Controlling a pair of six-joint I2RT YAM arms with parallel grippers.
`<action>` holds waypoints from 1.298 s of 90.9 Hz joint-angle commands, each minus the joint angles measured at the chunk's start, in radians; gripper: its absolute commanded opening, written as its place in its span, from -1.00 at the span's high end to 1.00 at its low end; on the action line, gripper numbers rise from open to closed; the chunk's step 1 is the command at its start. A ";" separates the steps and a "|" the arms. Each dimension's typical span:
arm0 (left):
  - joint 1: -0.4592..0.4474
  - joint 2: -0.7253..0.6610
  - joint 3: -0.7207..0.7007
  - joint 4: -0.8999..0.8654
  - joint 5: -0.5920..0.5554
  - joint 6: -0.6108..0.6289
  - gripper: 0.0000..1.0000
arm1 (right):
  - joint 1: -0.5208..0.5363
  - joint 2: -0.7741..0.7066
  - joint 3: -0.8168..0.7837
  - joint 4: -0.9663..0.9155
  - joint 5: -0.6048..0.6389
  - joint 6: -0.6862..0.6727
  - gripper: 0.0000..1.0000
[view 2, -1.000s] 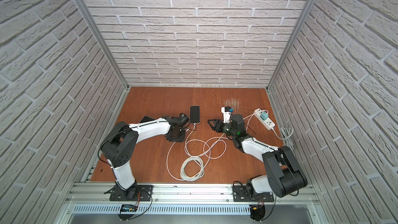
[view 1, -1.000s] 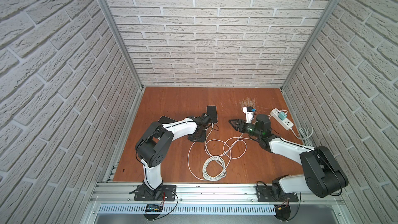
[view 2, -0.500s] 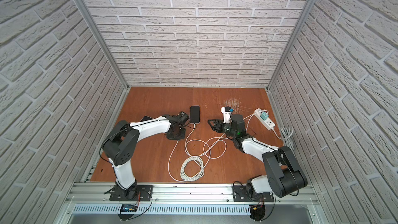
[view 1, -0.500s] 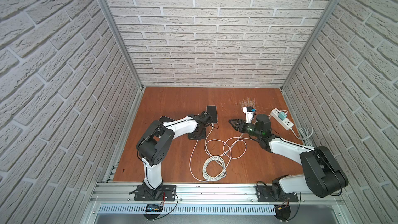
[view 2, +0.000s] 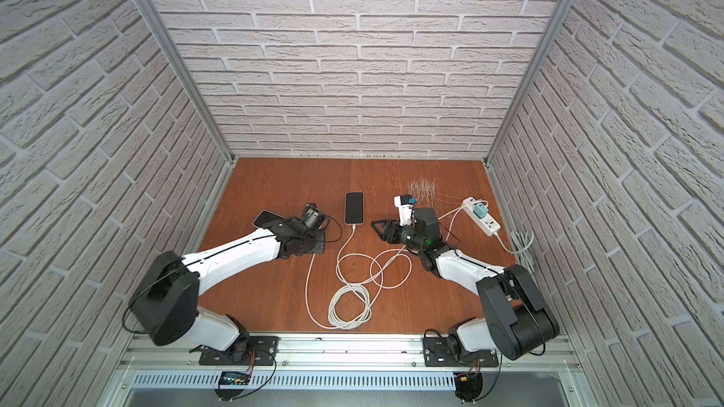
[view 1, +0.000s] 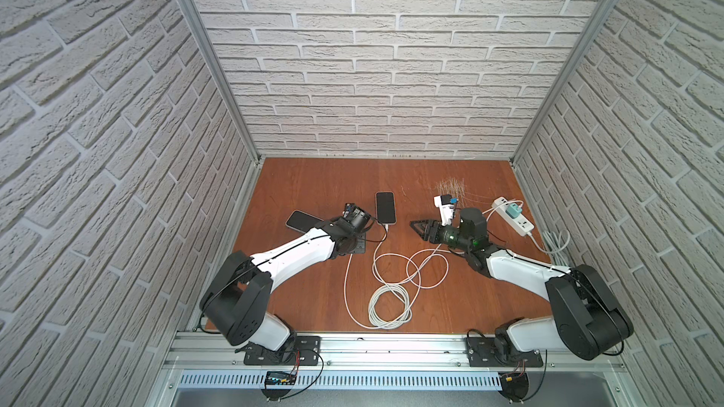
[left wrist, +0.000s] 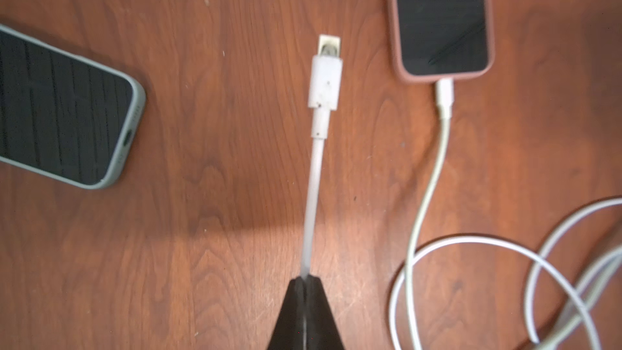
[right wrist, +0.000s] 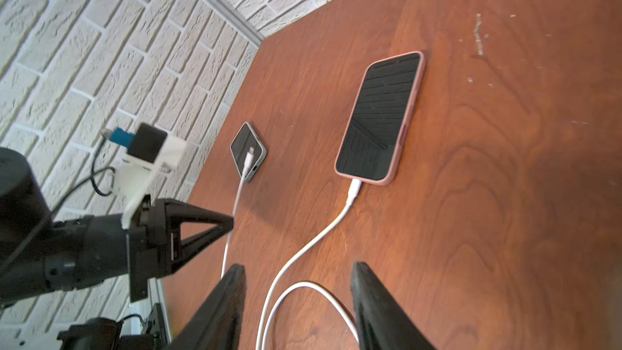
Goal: Plug the charging cable into the phone
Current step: Pick up the charging cable from the center of the board.
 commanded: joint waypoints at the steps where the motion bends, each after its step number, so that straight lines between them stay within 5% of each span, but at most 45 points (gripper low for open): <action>1: -0.007 -0.078 -0.072 0.129 -0.040 0.016 1.00 | 0.051 -0.015 0.056 0.013 -0.018 -0.041 -0.08; 40: -0.013 -0.247 -0.271 0.383 0.012 0.057 1.00 | 0.192 0.305 0.318 0.221 -0.072 0.170 0.13; 68: -0.010 -0.282 -0.359 0.491 0.024 0.065 1.00 | 0.240 0.430 0.443 0.186 -0.091 0.131 0.03; 118: -0.003 -0.285 -0.382 0.515 0.024 0.054 1.00 | 0.268 0.534 0.556 0.131 -0.100 0.133 0.25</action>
